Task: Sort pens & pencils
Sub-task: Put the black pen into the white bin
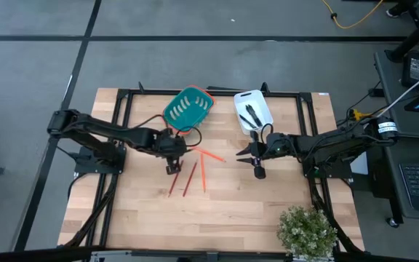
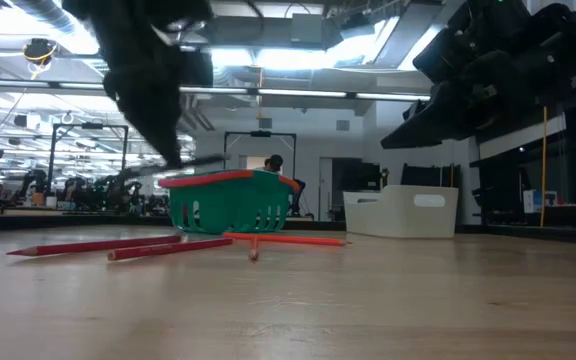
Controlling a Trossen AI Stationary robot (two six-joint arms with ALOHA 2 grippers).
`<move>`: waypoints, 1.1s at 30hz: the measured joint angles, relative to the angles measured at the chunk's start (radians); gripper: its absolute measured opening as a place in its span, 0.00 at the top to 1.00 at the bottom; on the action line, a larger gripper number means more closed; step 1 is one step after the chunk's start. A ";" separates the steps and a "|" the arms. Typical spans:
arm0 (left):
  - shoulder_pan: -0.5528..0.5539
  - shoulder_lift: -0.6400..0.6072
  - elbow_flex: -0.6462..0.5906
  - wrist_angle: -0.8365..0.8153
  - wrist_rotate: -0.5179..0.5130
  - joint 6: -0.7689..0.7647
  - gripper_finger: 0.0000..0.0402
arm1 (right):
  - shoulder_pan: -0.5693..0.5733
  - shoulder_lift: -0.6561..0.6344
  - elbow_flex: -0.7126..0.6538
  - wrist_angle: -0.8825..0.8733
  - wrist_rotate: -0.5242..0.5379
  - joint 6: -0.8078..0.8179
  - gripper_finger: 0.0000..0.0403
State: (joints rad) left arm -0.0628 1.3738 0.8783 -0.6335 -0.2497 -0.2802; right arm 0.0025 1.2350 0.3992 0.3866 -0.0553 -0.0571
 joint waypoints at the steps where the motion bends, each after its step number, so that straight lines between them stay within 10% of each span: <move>1: -0.005 -0.014 0.000 0.015 -0.013 0.013 0.95 | 0.000 0.000 0.000 -0.003 0.000 0.004 0.74; 16: -0.043 -0.231 -0.332 0.747 0.036 0.215 0.95 | 0.003 0.000 0.000 0.020 -0.096 0.012 0.74; 33: 0.008 -0.022 -0.474 1.370 0.193 0.291 0.96 | 0.003 0.193 0.001 0.485 -0.096 0.026 0.72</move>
State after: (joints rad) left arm -0.0546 1.3517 0.4046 0.7364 -0.0572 0.0109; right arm 0.0055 1.4285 0.3998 0.8714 -0.1509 -0.0312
